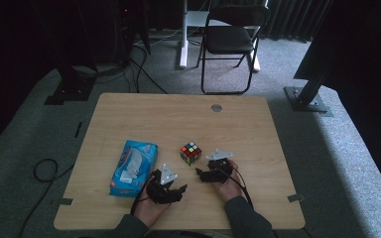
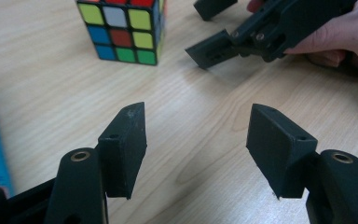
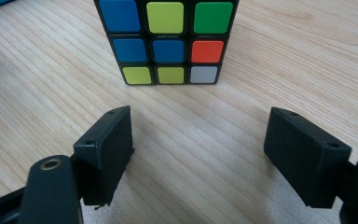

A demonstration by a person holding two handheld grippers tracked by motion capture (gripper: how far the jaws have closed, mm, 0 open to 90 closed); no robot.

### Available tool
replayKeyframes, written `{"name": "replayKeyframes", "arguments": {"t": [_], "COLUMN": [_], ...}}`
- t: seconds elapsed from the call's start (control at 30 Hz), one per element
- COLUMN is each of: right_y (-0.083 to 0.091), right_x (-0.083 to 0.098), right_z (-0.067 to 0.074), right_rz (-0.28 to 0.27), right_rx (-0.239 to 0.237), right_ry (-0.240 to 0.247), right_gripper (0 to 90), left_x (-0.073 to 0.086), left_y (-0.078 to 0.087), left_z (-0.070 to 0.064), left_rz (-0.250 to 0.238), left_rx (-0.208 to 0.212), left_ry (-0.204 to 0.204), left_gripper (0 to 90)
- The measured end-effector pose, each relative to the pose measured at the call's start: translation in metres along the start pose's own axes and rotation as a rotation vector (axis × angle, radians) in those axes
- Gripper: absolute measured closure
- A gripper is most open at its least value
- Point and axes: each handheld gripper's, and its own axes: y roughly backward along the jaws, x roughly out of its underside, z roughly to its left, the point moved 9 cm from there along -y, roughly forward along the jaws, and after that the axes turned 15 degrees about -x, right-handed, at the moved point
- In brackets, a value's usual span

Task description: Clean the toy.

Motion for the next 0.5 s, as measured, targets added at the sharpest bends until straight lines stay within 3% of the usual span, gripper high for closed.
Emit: {"name": "replayKeyframes", "arguments": {"t": [0.23,0.5], "right_y": [0.000,0.000], "right_x": [0.000,0.000], "right_z": [0.000,0.000], "right_rz": [0.000,0.000], "right_rx": [0.000,0.000], "right_ry": [0.000,0.000], "right_gripper": [23.4,23.4], "left_x": [-0.006,-0.012], "left_y": [0.010,0.020], "left_z": [0.016,0.032], "left_rz": [-0.014,-0.027], "left_rx": [-0.048,-0.097], "left_ry": [0.025,0.026], "left_gripper": [37.5,37.0]}}
